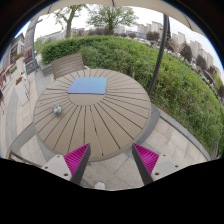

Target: Arrange mouse

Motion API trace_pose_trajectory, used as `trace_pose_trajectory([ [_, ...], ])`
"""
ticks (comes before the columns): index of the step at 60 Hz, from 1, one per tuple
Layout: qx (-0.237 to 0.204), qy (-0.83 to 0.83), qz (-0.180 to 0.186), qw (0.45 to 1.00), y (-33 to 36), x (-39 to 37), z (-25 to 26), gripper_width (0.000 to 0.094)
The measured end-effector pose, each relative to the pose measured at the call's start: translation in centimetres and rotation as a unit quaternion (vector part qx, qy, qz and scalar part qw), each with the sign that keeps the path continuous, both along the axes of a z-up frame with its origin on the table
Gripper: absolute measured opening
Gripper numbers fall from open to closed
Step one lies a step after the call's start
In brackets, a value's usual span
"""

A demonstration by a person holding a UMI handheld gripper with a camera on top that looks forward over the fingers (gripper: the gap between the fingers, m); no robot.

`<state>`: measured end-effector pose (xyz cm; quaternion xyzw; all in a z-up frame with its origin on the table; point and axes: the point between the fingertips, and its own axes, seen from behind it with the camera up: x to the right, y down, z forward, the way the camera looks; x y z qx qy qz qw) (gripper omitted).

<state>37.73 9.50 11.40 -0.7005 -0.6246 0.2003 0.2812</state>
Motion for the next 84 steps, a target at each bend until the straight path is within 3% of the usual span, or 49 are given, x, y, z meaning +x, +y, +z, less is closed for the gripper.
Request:
trace_pose_trajectory([
  [17, -0.002, -0.001, 0.038, 0.999, -5.1, -3.9, -1.7, 0.0861],
  [43, -0.025, 0.008, 0.096, 0.995, -21.7, -11.4, -4.8, 0.0859],
  [57, -0.027, 0.035, 0.069, 0.997, -25.8, -15.1, -6.8, 0.086],
  [71, -0.01, 0.061, 0.03, 0.998, -24.8, -20.8, -9.9, 0.0858],
  [84, -0.005, 0.059, 0.026, 0.998, -23.9, -26.3, -12.0, 0.0854],
])
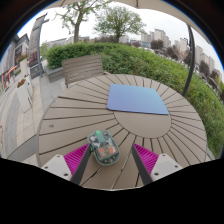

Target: Arrange mouse

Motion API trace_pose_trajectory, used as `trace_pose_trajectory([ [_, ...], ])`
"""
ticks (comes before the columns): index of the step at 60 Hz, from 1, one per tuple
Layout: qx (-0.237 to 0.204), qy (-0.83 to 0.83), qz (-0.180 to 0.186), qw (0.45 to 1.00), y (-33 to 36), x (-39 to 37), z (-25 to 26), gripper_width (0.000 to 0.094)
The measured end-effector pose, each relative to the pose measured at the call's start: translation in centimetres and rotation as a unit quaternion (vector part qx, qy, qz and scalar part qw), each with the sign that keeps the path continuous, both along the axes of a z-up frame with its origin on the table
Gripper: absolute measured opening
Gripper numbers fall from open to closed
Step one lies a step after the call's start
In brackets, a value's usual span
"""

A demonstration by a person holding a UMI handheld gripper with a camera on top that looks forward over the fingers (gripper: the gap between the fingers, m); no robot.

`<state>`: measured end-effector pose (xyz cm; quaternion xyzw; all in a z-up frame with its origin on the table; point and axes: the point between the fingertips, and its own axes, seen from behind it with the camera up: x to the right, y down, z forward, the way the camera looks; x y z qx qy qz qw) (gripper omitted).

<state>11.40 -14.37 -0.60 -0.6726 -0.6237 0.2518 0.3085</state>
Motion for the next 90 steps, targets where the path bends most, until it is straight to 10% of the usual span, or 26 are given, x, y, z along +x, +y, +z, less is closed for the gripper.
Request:
trace_pose_trajectory([
  [27, -0.003, -0.004, -0.023, 1.0, 1.2, -3.7, -0.9, 0.0816],
  [32, -0.011, -0.006, -0.013, 1.0, 0.4, -3.7, -0.9, 0.0419],
  [39, 0.001, -0.019, -0.009, 1.0, 0.7, -3.5, -0.9, 0.0324],
  [65, -0.014, 0.069, -0.004, 0.998, 8.5, -16.5, 12.7, 0.0315],
  [90, -0.026, -0.006, -0.004, 1.0, 15.2, -25.1, -0.6, 0.044],
])
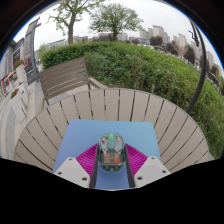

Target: Arrange mouse

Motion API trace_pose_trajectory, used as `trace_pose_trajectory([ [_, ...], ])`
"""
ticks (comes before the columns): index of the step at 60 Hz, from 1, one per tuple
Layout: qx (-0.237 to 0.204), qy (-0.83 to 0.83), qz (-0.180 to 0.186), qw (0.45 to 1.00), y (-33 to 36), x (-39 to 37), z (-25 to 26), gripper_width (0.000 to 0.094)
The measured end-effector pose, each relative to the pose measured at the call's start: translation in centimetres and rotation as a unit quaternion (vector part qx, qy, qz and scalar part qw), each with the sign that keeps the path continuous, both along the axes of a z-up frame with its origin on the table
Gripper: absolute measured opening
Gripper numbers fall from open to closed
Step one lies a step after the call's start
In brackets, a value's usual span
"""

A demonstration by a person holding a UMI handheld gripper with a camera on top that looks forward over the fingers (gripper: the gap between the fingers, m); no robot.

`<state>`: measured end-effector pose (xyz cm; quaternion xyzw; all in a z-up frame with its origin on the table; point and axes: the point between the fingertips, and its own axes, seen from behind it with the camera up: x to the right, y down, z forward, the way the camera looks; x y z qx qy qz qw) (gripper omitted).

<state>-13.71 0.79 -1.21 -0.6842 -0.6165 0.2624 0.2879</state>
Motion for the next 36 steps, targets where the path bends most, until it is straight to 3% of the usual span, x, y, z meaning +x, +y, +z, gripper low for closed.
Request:
trace_pose_trajectory([
  [3, 0.004, -0.007, 0.008, 1.0, -0.1, 0.3, -0.2, 0.0491],
  [4, 0.005, -0.009, 0.012, 1.0, -0.2, 0.5, -0.2, 0.0557],
  [7, 0.012, -0.025, 0.014, 1.0, 0.1, 1.6, 0.1, 0.0873],
  [9, 0.011, -0.033, 0.017, 0.999, 0.0, 2.6, 0.4, 0.0822],
  [25, -0.005, -0.046, 0.067, 0.997, -0.4, 17.0, 8.5, 0.0845],
  [36, 0.0, -0.065, 0.067, 0.996, 1.3, 27.7, 12.2, 0.0848],
])
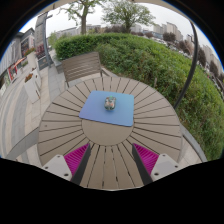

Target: Arrange mouse

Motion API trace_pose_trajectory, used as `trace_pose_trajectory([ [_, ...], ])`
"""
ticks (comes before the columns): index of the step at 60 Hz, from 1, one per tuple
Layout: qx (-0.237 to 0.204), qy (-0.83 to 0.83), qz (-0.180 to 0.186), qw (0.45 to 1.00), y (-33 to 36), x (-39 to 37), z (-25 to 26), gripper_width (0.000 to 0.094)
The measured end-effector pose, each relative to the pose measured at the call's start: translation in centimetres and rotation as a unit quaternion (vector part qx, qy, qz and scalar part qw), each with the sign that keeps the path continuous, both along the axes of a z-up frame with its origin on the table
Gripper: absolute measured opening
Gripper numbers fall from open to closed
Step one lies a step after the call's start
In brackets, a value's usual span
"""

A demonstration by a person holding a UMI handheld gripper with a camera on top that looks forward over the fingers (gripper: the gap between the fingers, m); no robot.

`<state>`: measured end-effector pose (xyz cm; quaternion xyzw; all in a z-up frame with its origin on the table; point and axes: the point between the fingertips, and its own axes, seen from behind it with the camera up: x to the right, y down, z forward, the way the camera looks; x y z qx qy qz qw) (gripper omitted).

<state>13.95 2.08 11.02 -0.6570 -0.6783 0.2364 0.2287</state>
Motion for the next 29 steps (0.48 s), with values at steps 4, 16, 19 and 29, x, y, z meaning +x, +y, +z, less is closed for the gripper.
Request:
trace_pose_trajectory([
  [4, 0.002, -0.003, -0.003, 1.0, 0.8, 2.6, 0.7, 0.085],
  [16, 0.025, 0.018, 0.0, 1.0, 3.0, 4.2, 1.8, 0.086],
  [19, 0.022, 0.023, 0.0, 0.999, 3.0, 4.4, 2.0, 0.0857],
  [29, 0.014, 0.029, -0.003, 0.999, 3.0, 4.7, 2.1, 0.085],
])
